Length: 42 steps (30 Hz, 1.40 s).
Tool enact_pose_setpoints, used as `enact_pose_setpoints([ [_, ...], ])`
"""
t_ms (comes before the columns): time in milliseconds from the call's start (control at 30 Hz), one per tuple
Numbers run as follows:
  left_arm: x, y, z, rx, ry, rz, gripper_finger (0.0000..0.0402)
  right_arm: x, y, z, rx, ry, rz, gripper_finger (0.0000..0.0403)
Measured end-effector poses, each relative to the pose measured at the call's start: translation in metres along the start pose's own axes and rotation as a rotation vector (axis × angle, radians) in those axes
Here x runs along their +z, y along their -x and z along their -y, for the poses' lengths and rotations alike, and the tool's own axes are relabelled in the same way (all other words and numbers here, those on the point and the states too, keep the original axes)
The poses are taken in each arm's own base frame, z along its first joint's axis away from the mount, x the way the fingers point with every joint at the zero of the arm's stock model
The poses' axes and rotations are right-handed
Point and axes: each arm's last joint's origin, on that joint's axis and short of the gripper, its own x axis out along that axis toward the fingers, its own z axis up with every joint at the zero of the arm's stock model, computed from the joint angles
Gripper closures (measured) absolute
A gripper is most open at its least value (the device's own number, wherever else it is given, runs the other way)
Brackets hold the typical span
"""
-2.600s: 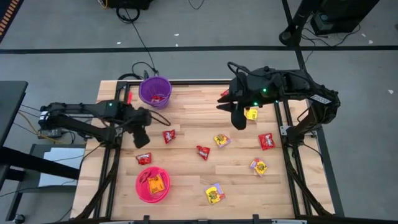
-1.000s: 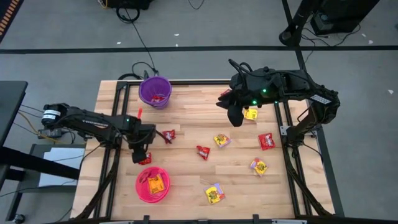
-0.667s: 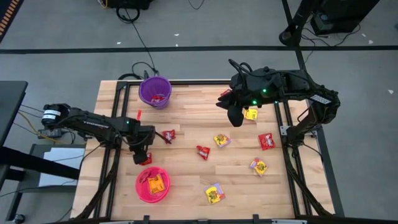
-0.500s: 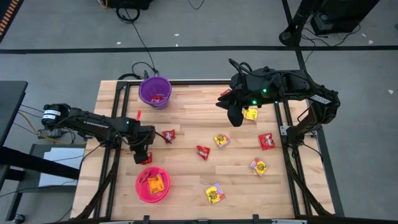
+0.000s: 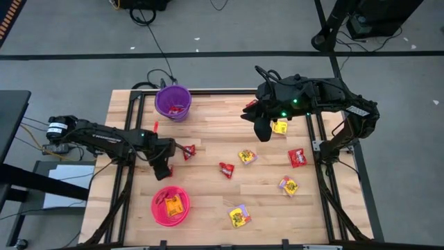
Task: Sort candy by brand, put in halloween buckets
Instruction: Put the red candy into the purple bucket
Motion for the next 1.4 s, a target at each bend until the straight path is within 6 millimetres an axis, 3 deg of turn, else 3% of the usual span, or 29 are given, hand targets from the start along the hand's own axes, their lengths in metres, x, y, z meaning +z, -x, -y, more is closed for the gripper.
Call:
enact_pose_setpoints([
  [233, 0.023, 0.041, 0.023, 0.099, -0.035, 0.174, 0.0397, 0.000, 0.000, 0.000, 0.002, 0.029, -0.001, 0.0285],
  [433, 0.048, 0.101, 0.039, 0.348, -0.011, 0.520, 0.0398, 0.000, 0.000, 0.000, 0.002, 0.048, -0.001, 0.0285],
  [567, 0.065, 0.140, 0.035, 0.488, 0.081, 0.741, 0.0398, 0.000, 0.000, -0.001, 0.006, 0.052, 0.005, 0.0285],
  [733, 0.083, 0.175, 0.011, 0.547, 0.182, 0.878, 0.0399, 0.002, 0.001, -0.009, 0.058, 0.074, 0.039, 0.0285],
  [900, 0.091, 0.192, -0.028, 0.617, 0.280, 0.904, 0.0399, 0.001, 0.003, -0.017, 0.090, 0.078, 0.057, 0.0285],
  [1033, 0.096, 0.195, -0.054, 0.622, 0.312, 0.851, 0.0399, 0.000, 0.004, -0.020, 0.102, 0.066, 0.054, 0.0285],
  [1400, 0.119, 0.176, -0.083, 0.597, 0.331, 0.716, 0.0391, 0.002, 0.005, -0.024, 0.100, 0.061, 0.096, 0.0285],
])
